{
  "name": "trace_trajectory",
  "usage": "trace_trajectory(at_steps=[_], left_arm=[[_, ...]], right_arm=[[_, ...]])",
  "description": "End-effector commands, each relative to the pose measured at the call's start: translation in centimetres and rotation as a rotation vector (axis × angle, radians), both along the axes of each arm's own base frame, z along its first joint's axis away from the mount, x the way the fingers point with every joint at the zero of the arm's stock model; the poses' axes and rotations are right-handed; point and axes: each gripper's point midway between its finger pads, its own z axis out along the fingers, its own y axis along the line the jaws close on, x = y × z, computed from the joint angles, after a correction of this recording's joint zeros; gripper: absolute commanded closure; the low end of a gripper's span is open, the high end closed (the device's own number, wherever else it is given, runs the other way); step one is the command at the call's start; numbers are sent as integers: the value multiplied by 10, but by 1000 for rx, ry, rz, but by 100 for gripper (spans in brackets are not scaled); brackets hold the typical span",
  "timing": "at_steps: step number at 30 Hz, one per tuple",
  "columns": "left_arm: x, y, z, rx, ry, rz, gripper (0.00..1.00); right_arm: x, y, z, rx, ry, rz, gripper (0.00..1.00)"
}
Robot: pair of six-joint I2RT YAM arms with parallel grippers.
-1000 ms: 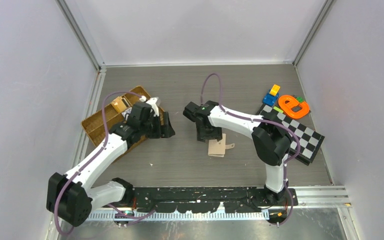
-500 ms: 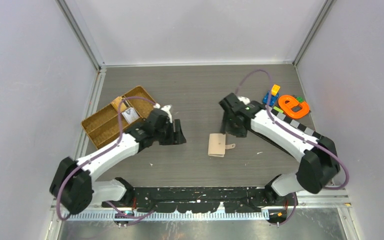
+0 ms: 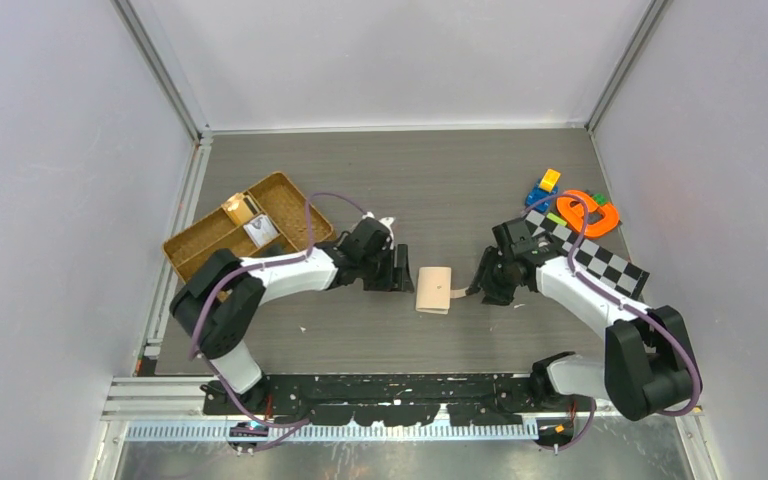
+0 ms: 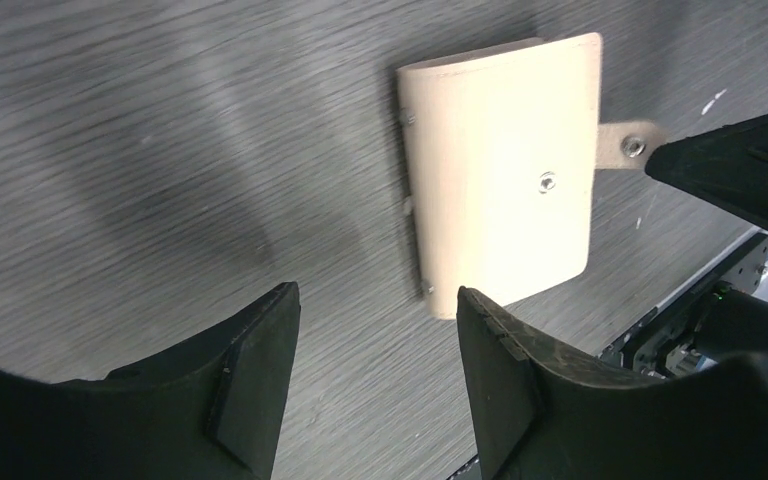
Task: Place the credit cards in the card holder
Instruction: Close the card holder at the center of the board.
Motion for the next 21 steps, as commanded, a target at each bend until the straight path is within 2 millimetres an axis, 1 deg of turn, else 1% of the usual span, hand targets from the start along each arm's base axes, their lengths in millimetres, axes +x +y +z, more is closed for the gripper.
trace_trajectory(at_steps=[1,3,5,8,11,16,21], left_arm=[[11,-34,15,-91,-39,-54,40],[11,-37,10,-85,-29,-66,41],[11,-41,6,-85,-17,-81,44],[10,-45,-2,-74,0,-96,49],[8,-47,-9,-55,8,-105,51],[4,-45,-22,14,10,-122,53],[4,-38,-37,120,-5,-143,58]], right_arm=[[24,14,18,113,-136,21,54],[25,14,17,121,-147,18,55],[25,13,15,126,-146,11,57],[25,15,13,141,-137,14,62],[22,16,10,145,-123,15,67],[20,15,10,148,-125,7,74],[20,14,9,143,-123,5,85]])
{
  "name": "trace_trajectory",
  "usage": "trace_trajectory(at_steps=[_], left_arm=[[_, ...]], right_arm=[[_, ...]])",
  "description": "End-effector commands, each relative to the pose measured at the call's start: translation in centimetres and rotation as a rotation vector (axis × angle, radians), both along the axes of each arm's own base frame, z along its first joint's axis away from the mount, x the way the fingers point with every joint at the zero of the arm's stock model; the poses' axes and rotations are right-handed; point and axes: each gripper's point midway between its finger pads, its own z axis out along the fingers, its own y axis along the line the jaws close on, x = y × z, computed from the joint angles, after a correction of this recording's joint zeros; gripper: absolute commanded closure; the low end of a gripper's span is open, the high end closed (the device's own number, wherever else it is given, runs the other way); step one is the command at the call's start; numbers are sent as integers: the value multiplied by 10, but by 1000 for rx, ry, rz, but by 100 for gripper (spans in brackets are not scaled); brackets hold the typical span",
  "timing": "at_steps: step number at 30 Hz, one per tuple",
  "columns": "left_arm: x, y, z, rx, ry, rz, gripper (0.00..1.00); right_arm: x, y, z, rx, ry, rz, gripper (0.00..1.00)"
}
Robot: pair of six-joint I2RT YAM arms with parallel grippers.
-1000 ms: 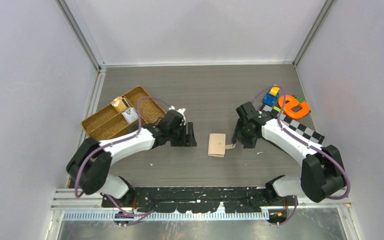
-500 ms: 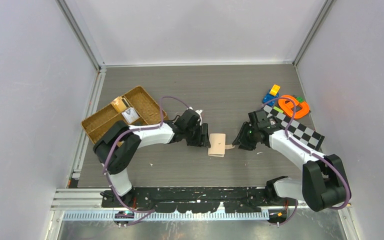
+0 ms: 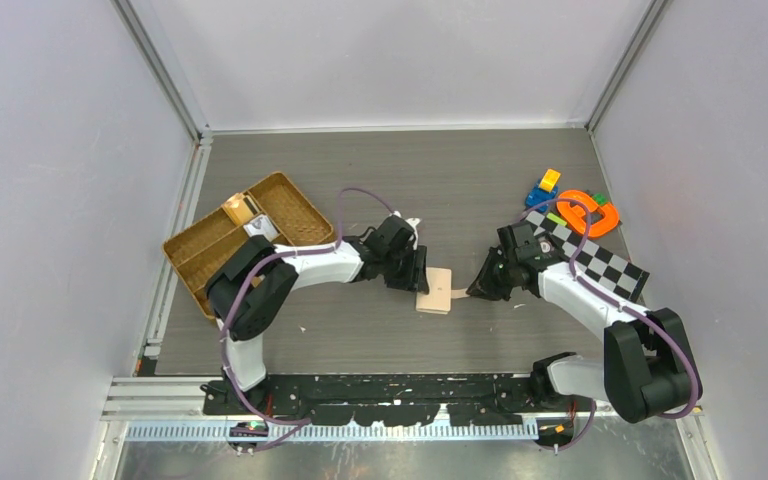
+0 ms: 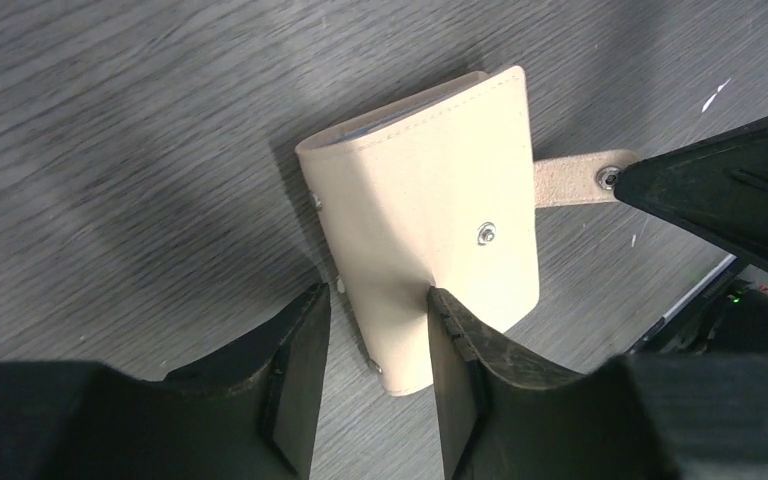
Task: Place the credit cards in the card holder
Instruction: Close the card holder at the center of the board.
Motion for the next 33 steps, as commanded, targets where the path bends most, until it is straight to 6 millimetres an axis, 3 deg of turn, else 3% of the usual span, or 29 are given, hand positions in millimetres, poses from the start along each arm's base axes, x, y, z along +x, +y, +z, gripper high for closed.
trace_trajectory(at_steps=[1,7,10,18,33], left_arm=[[-2,12,-24,146,-22,-32,59],[-9,19,-37,245,-34,-61,62],[-10,25,-43,280,-32,-60,65],[-14,28,-49,296,-19,-56,68],[-16,24,-49,275,-9,-57,69]], right_arm=[[8,3,10,22,-51,1,88],[10,5,17,35,-78,10,99],[11,8,20,54,-92,26,100],[18,41,39,211,-172,180,100],[21,74,13,236,-82,329,99]])
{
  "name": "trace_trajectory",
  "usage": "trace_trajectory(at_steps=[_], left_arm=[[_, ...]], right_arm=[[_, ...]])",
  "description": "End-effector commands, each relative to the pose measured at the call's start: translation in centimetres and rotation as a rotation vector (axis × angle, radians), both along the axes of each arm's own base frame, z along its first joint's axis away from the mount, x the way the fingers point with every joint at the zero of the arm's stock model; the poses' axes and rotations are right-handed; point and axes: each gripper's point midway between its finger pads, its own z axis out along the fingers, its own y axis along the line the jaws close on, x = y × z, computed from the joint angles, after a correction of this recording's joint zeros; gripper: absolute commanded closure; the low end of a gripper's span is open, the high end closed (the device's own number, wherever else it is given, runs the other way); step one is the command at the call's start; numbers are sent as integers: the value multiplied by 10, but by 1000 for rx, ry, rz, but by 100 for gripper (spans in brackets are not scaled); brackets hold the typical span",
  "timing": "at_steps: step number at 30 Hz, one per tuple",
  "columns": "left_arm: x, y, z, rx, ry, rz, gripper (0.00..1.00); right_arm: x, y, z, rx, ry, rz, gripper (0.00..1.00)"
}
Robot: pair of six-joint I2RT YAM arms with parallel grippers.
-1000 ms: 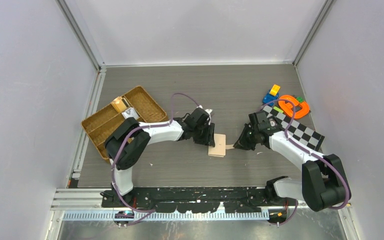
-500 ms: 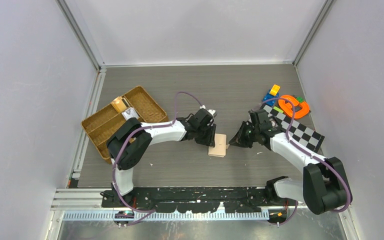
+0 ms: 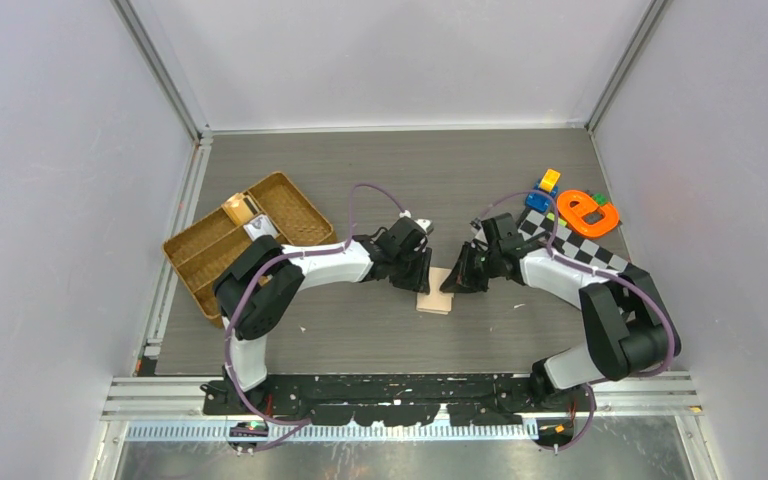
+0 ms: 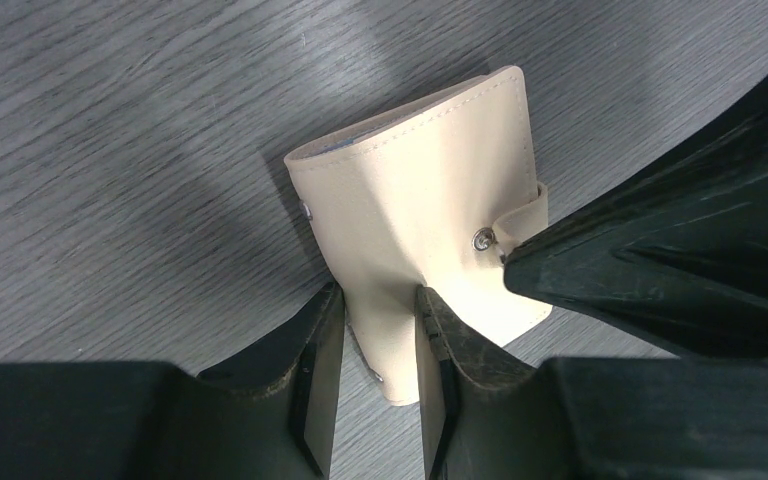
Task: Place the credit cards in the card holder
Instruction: Close the card holder at the center of the board.
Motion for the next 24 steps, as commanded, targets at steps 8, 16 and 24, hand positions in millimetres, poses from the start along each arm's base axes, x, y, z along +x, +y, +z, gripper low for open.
trace_trajectory(at_steps=[8,16,24], left_arm=[[-17,30,-44,165,59,-2,69],[-18,32,-44,166,60,0,69],[-18,33,-44,168,61,3,69]], right_arm=[[14,8,4,-14,-65,16,100],[25,7,14,-9,-119,-31,99],[25,6,11,-15,-118,-34,99]])
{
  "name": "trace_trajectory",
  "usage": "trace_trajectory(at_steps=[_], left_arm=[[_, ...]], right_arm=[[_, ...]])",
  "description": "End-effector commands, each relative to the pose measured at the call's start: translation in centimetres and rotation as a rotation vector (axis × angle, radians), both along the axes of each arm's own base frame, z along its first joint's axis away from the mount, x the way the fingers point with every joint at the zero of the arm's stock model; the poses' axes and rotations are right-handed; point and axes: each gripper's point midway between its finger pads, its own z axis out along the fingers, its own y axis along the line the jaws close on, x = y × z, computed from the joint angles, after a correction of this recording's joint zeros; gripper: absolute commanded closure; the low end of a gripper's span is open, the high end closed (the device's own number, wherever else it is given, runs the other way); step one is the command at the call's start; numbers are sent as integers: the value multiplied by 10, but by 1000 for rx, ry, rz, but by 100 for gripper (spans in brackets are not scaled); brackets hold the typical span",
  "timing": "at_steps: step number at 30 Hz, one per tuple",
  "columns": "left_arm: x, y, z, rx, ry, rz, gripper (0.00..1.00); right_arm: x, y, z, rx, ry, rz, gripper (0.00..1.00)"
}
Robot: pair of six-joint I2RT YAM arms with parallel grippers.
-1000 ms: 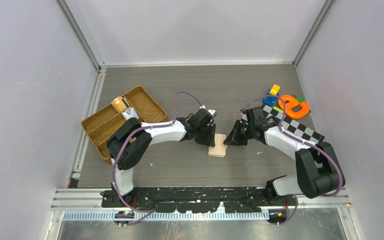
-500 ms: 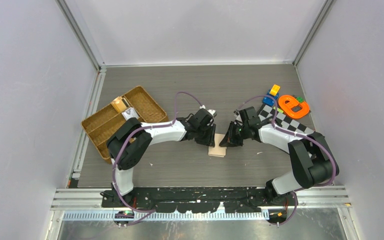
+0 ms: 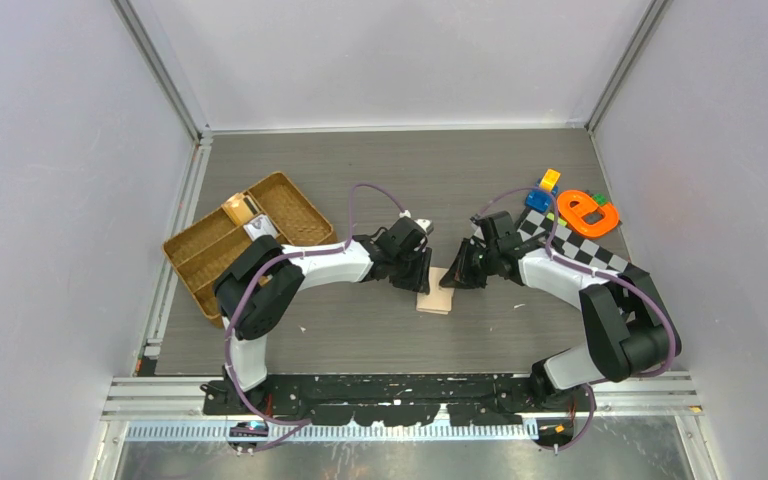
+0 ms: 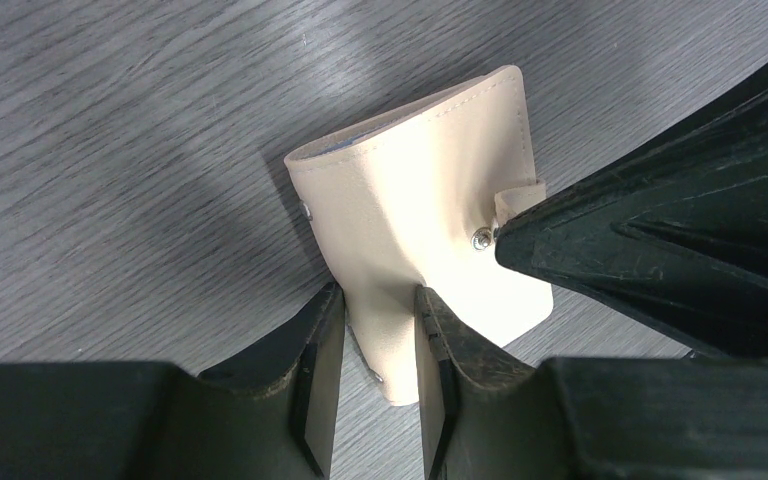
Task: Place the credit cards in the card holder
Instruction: Close the card holder at the center of the board.
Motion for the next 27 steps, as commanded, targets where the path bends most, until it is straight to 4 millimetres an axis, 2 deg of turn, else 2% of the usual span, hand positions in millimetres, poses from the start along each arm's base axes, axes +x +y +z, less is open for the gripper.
trace_trajectory(at_steps=[1,14,19,27], left_arm=[[-18,33,-44,171,59,0,69],[-18,32,-45,170,61,-1,70],[-18,32,-45,171,60,-2,70],[-18,32,-45,172,63,0,70]], right_arm=[[13,4,10,17,-65,-8,99],[-5,5,7,33,-16,44,100],[-7,5,9,33,-19,46,99],[-4,7,2,38,-6,48,100]])
